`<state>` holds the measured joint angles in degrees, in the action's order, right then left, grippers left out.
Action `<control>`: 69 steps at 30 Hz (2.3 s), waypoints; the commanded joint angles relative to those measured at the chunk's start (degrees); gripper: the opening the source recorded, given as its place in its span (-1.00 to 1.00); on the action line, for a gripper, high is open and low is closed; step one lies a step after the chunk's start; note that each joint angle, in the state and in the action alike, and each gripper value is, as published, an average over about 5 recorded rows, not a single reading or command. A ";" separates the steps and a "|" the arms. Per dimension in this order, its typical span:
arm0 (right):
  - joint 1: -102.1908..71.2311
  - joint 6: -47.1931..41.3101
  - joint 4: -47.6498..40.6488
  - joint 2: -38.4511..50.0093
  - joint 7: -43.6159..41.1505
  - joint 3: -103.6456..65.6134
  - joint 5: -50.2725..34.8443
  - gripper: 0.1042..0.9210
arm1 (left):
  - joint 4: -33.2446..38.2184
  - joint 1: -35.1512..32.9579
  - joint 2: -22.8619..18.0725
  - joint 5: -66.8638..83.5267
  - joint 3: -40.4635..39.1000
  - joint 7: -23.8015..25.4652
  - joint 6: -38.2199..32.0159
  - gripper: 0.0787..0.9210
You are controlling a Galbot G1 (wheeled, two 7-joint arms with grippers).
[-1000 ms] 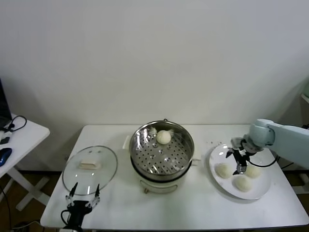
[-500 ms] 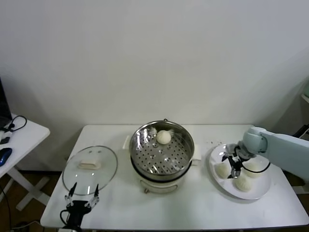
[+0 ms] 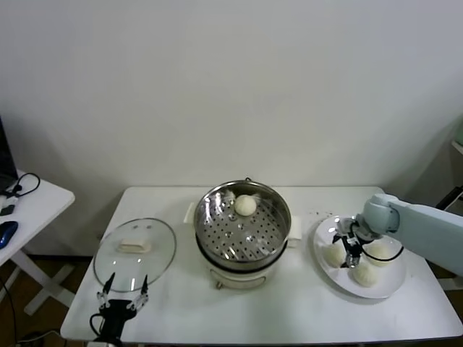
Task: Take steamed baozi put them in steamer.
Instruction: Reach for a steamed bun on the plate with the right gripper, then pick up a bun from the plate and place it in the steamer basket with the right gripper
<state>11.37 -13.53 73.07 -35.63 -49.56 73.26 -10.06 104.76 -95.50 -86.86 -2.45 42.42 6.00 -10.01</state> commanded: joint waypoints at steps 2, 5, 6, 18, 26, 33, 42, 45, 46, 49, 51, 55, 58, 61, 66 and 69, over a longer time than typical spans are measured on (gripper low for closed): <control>-0.67 -0.08 0.10 0.16 0.09 -1.03 0.35 0.53 | 0.08 -0.02 -0.09 -0.03 0.06 -0.02 -0.01 0.77; 0.13 -0.02 0.51 0.67 -0.12 -1.07 0.06 0.49 | 0.19 -0.08 -0.13 -0.06 0.06 -0.03 0.00 0.77; 0.73 0.03 0.76 0.96 -0.26 -0.94 -0.22 0.48 | 0.23 -0.10 -0.14 -0.07 0.06 -0.03 0.00 0.77; 28.68 1.09 11.12 5.64 -2.70 20.14 -14.13 0.43 | 0.22 0.02 -0.02 -0.46 -0.49 -0.03 -0.01 0.77; 50.91 -0.41 17.49 1.07 -4.54 32.89 -27.34 0.42 | 0.60 -0.04 0.63 -0.23 -0.46 -0.03 -0.07 0.77; 61.12 -1.44 18.35 -8.73 -5.13 34.58 -37.04 0.38 | 0.72 -0.14 0.84 -0.33 -0.62 -0.04 -0.18 0.77; 54.82 -6.66 21.04 -17.99 0.08 25.91 -40.96 0.37 | 0.57 0.30 0.79 -0.29 -0.74 -0.01 -0.36 0.77; 50.73 -8.36 20.68 -21.62 2.30 23.53 -40.94 0.36 | 0.62 0.39 0.73 -0.23 -0.70 0.01 -0.35 0.77; 49.08 -8.86 20.18 -22.76 2.95 22.69 -40.74 0.36 | 0.67 0.36 0.69 -0.22 -0.69 0.01 -0.37 0.77; 43.96 -10.14 18.01 -25.62 4.48 20.06 -39.67 0.36 | 0.97 0.24 0.51 -0.20 -0.67 -0.01 -0.36 0.77; 41.08 -10.63 16.26 -27.30 5.11 18.84 -38.61 0.36 | 1.29 0.19 0.41 -0.20 -0.66 0.01 -0.26 0.77; 36.60 -11.45 13.21 -30.49 5.95 17.32 -36.08 0.36 | 1.81 0.26 0.22 -0.14 -0.61 0.08 0.04 0.77; 34.08 -12.09 11.65 -32.80 6.84 16.98 -34.42 0.36 | 1.82 0.41 0.07 -0.20 -0.63 0.09 0.14 0.77; 31.83 -12.49 9.72 -34.86 7.51 16.52 -32.75 0.37 | 1.86 0.47 -0.09 -0.26 -0.66 0.08 0.19 0.77; 28.27 -12.17 5.07 -38.12 7.66 15.78 -29.65 0.38 | 1.95 0.37 -0.18 -0.35 -0.67 0.09 0.24 0.77; 26.64 -12.06 2.99 -39.47 7.69 15.58 -28.07 0.39 | 2.01 0.31 -0.19 -0.34 -0.61 0.10 0.29 0.77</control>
<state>44.84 -24.65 82.14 -68.70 -43.21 90.46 -41.97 106.59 -95.12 -87.02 -2.76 41.77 6.05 -9.83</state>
